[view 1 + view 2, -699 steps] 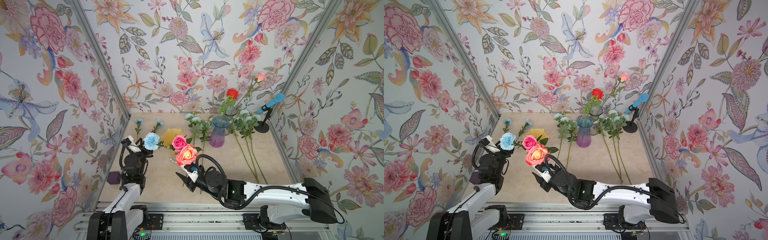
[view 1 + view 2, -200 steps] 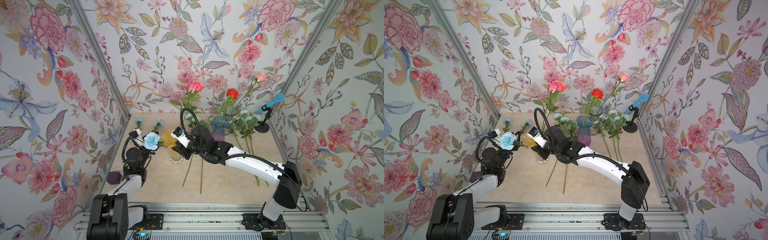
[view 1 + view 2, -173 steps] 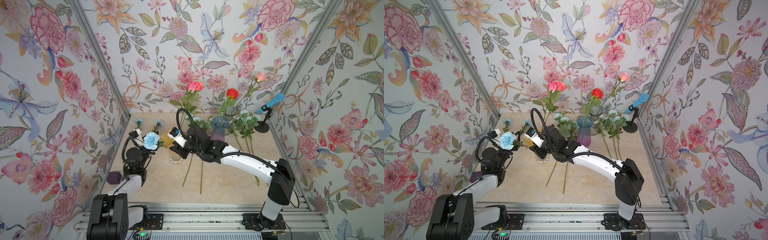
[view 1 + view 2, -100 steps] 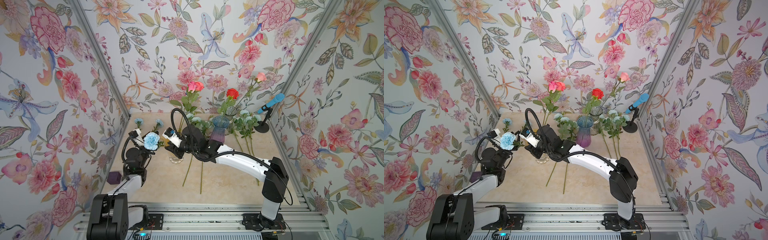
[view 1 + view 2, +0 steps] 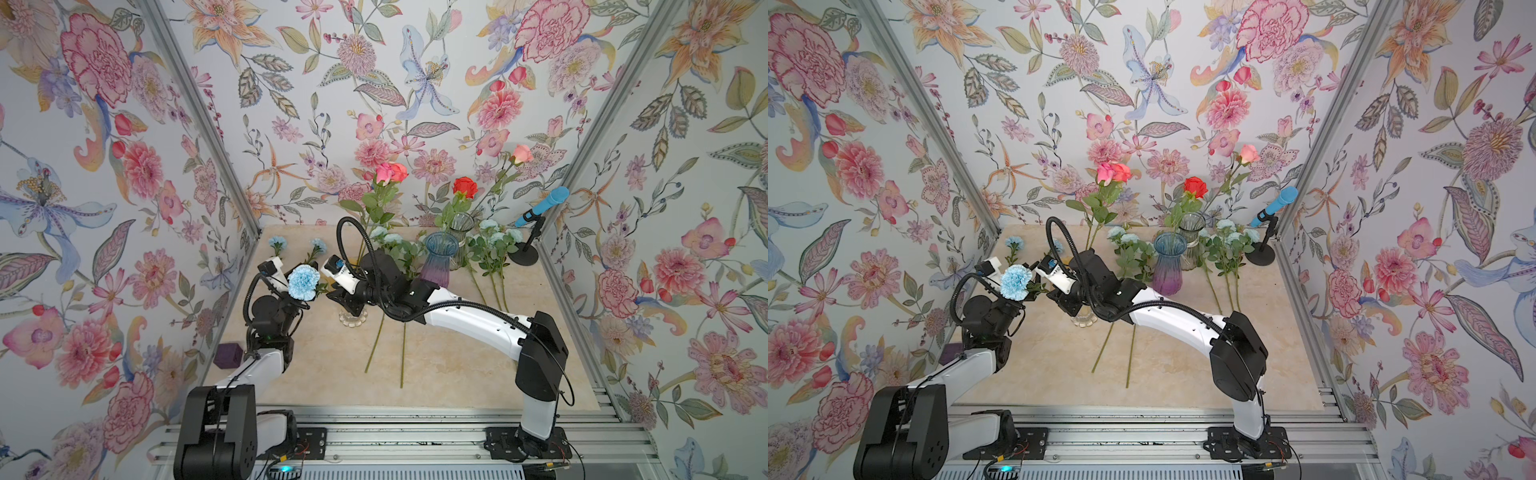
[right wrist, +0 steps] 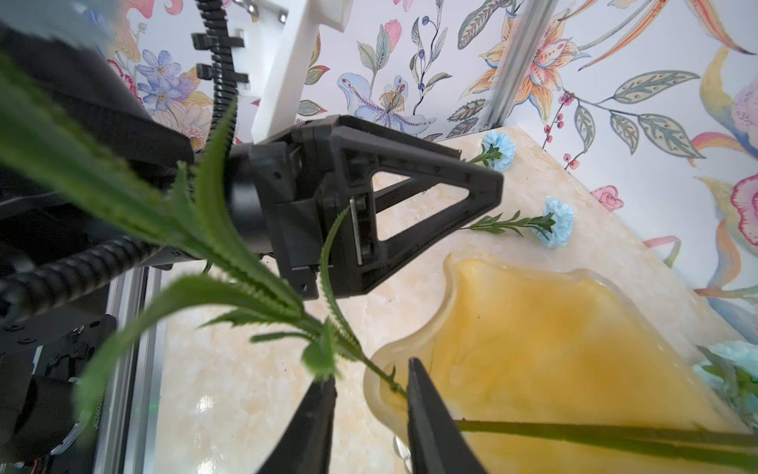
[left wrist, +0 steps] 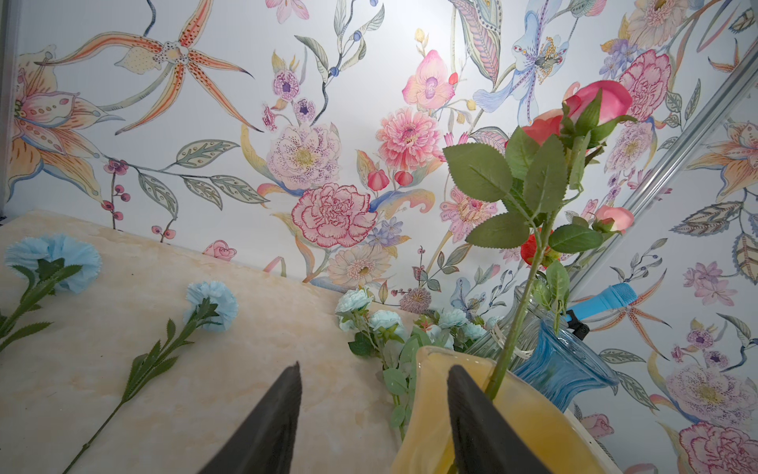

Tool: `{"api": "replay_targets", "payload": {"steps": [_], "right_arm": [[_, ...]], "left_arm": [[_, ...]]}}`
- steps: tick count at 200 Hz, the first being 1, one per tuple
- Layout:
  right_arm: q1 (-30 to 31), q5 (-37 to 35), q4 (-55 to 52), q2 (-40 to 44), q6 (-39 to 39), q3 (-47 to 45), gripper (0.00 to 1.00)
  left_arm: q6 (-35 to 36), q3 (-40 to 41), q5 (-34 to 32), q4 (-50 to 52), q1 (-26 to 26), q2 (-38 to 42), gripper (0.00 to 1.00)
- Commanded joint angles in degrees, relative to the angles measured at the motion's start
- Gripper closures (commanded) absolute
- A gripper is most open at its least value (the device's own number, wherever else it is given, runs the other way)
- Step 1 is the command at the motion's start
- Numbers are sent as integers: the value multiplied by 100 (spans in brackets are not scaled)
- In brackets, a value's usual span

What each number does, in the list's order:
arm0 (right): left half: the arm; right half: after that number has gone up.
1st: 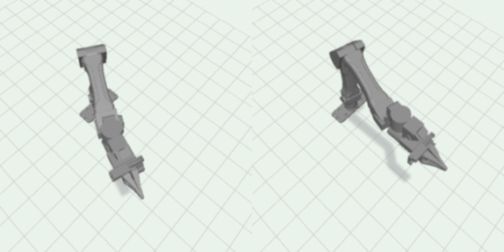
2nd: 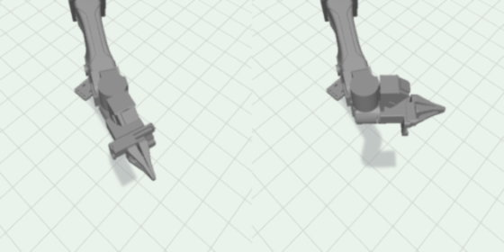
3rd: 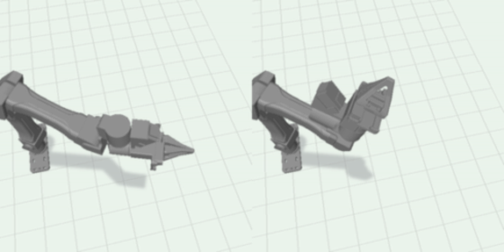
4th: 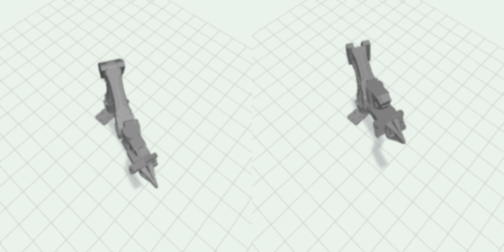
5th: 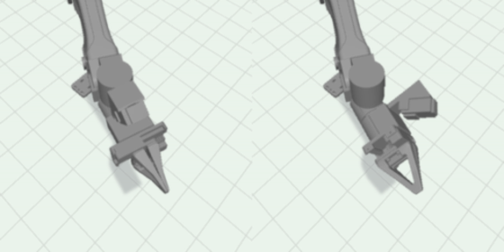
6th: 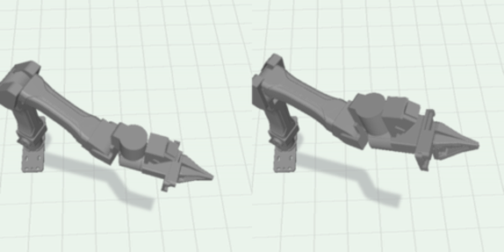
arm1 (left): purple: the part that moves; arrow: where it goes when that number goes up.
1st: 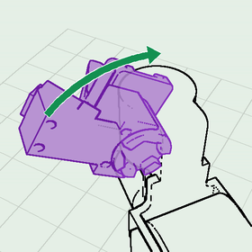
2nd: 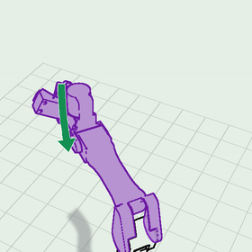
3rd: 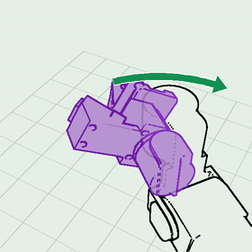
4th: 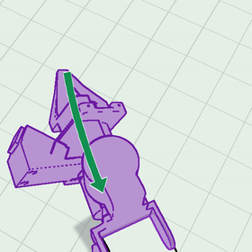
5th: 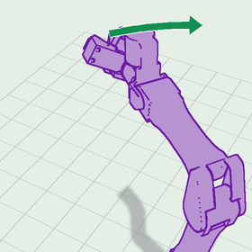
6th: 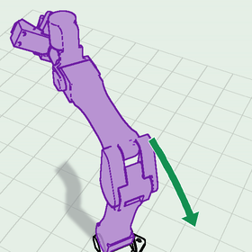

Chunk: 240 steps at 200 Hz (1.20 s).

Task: Pick out blue flowers from the vase
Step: Pick up the flower from the vase.

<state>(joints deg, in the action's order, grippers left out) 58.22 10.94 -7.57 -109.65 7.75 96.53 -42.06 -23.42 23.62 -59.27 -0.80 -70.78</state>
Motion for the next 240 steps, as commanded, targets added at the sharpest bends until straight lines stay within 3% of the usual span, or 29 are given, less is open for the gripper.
{"api": "replay_targets", "payload": {"steps": [1,53,116,240], "right_arm": [[-1,-24,47,-151,70,198,69],[2,-57,10,-276,63,269,72],[6,-153,1,-290,51,292,85],[-196,-682,1,260,-5,522,96]], "left_arm": [[-90,-20,65,-270,-7,-10,41],[-75,-13,72,-271,-4,9,41],[-79,-8,68,-270,-6,30,41],[-51,13,47,-252,-4,136,39]]}}
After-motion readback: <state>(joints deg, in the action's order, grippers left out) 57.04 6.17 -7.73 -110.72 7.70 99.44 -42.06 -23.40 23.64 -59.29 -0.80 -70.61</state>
